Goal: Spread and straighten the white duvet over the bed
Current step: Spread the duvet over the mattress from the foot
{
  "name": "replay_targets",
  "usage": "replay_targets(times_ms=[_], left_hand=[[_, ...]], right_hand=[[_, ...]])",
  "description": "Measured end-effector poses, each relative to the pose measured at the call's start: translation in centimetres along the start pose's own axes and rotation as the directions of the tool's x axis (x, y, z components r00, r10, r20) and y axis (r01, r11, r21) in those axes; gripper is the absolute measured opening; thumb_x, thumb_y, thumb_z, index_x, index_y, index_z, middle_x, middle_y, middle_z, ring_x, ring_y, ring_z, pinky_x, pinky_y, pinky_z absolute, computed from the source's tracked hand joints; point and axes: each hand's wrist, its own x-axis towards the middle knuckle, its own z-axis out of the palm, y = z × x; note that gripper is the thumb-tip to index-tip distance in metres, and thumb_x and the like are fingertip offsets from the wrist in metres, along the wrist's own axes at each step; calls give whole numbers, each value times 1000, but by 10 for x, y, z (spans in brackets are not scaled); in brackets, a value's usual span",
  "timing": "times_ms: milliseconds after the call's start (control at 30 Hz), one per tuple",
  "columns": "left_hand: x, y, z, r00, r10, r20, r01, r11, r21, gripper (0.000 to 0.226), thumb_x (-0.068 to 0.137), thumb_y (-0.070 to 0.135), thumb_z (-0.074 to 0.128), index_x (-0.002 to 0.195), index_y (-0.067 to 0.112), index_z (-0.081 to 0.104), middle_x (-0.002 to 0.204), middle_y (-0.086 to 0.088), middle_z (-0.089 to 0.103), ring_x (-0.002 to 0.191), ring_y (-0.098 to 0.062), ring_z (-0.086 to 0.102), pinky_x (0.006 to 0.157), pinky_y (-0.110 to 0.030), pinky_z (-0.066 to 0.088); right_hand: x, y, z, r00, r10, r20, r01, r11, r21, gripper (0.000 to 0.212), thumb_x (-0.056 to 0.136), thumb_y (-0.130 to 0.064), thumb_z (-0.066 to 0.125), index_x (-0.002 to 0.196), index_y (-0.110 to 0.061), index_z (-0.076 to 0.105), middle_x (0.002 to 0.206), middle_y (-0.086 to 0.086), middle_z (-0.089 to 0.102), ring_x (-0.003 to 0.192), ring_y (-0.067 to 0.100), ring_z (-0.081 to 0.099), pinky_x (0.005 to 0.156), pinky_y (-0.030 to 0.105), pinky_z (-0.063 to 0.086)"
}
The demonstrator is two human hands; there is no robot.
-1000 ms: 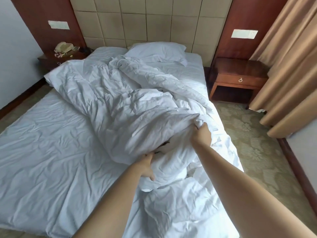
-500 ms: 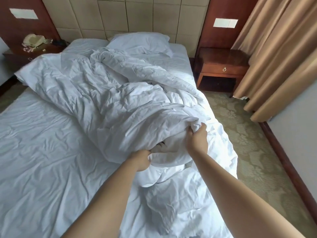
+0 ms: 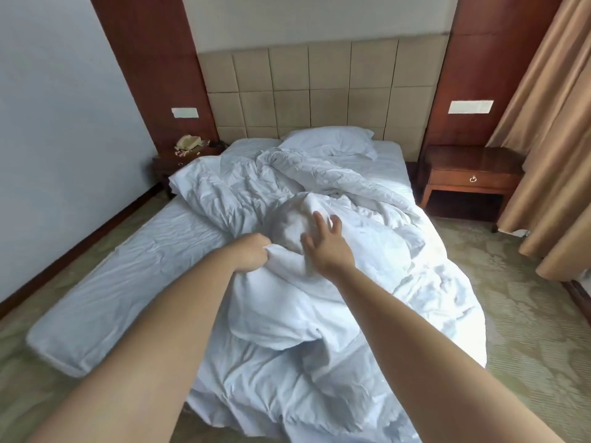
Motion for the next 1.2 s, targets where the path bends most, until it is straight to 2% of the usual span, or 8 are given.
replay_targets(times_ms=[167,267,400,567,667,767,933,1200], left_hand=[[-47,-6,-54,994,-10,-109,8,1000,-25,23,78,-5,54,66,15,53,79,-6,55,81,-22,50,56,-26,33],[-54,-17,-34,997,-21,-68,21,1000,-2,24,78,-3,58,64,13,50,72,-3,50,77,-19,47,53,-25,31],[-40,-38,38,993,-16,117,14,1000,18,11,83,2,63,93,5,62,70,-5,47,57,-13,43,34,-13,32],[-8,-74,69,911,-36,410,-26,989,144,27,79,8,72,106,5,66,94,-12,65,57,-12,53,41,-14,40],[12,-104,57,953,-31,303,-6,993,119,29,85,5,63,114,8,64,122,-12,61,87,-21,60,62,-20,47],[32,-142,45,968,-45,247,24,996,90,43,90,6,57,132,12,51,138,-9,48,122,-25,50,91,-26,43],[63,-200,37,973,-58,224,47,998,50,76,91,11,52,153,27,11,155,-7,27,137,-25,36,107,-30,35],[94,-249,43,978,-33,208,5,991,135,74,91,27,51,152,31,8,161,-2,3,146,-25,12,115,-43,26]], right_hand=[[-24,-53,2,991,-120,62,119,993,17,51,98,-43,35,147,-30,26,152,9,14,125,35,45,100,42,38],[-34,-45,8,978,-71,197,98,987,-128,51,97,-45,35,146,-31,25,149,9,20,125,35,44,102,44,36],[-48,-8,31,915,151,373,-6,932,-363,57,92,-42,45,144,-31,27,139,9,35,124,34,46,100,43,37],[-57,5,71,853,301,425,-25,838,-545,43,92,-26,45,135,-28,46,131,6,38,122,29,47,96,38,37],[-35,-18,92,900,238,364,-15,853,-521,37,93,-28,46,128,-20,52,135,6,38,123,27,45,99,37,36],[-12,-45,119,928,177,329,7,872,-489,42,95,-32,46,135,-19,47,140,6,36,129,27,40,103,39,35],[9,-65,170,917,182,355,52,828,-559,49,92,-36,49,138,-20,43,139,6,39,129,29,38,106,41,33],[39,-68,228,863,223,454,130,769,-626,54,91,-37,52,141,-23,39,146,8,31,135,28,29,110,41,26]])
